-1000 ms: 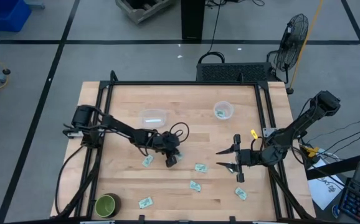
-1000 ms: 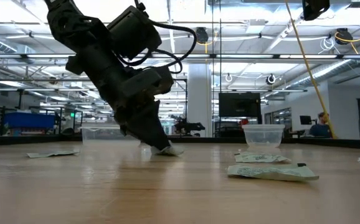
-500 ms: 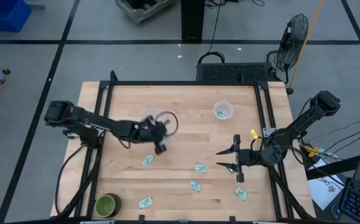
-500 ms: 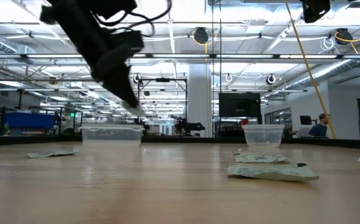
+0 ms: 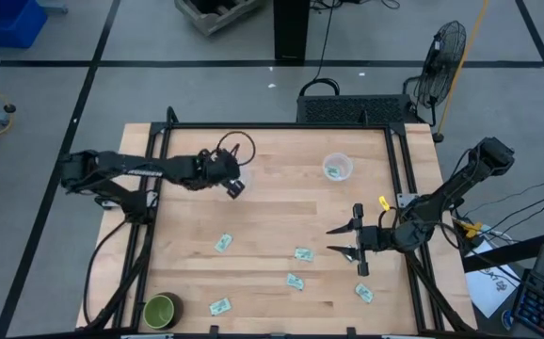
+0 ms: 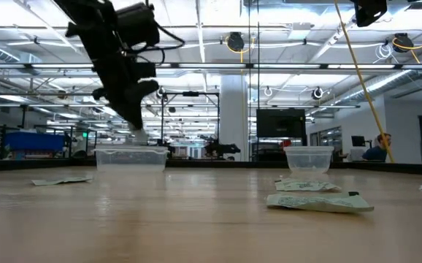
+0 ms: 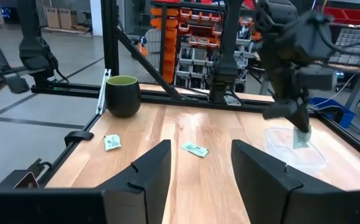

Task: Pick and place items into bin
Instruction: Put the stevia packet into the left transparent bin, then put the stevia packet into the right transparent bin

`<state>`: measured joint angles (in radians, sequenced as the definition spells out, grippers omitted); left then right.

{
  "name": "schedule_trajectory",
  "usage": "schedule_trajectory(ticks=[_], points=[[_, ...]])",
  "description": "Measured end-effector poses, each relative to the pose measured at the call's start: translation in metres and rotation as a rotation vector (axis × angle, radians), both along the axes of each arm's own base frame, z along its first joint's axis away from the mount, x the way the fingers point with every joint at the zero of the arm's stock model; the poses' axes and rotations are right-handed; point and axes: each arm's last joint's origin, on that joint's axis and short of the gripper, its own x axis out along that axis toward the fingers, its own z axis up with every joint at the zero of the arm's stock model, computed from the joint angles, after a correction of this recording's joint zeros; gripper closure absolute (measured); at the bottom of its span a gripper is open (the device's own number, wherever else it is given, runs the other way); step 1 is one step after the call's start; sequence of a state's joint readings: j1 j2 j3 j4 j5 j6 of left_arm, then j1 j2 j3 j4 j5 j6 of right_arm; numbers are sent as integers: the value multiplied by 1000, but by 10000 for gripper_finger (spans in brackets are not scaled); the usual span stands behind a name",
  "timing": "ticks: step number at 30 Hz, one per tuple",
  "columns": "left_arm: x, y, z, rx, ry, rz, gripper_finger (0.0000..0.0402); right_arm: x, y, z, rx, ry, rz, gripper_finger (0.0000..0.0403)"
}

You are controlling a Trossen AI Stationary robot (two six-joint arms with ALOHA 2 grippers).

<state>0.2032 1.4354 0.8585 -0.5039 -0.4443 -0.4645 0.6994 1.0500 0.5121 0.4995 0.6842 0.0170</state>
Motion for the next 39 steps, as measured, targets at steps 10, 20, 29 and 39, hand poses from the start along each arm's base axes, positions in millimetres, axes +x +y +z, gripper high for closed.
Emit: schedule_trajectory(ticks=[10,20,29,39], points=[[3,17,-18,-86,1,114,375,0,0,0,4,3,-1,243],[10,14,-5,-137,-135,30,375,0,0,0,55,4,0,243],[23,-23,41,-193,-500,-201,375,1,0,-1,194,3,-16,243],[33,-97,75,-129,-767,-558,376,14,4,-16,122,53,17,243]])
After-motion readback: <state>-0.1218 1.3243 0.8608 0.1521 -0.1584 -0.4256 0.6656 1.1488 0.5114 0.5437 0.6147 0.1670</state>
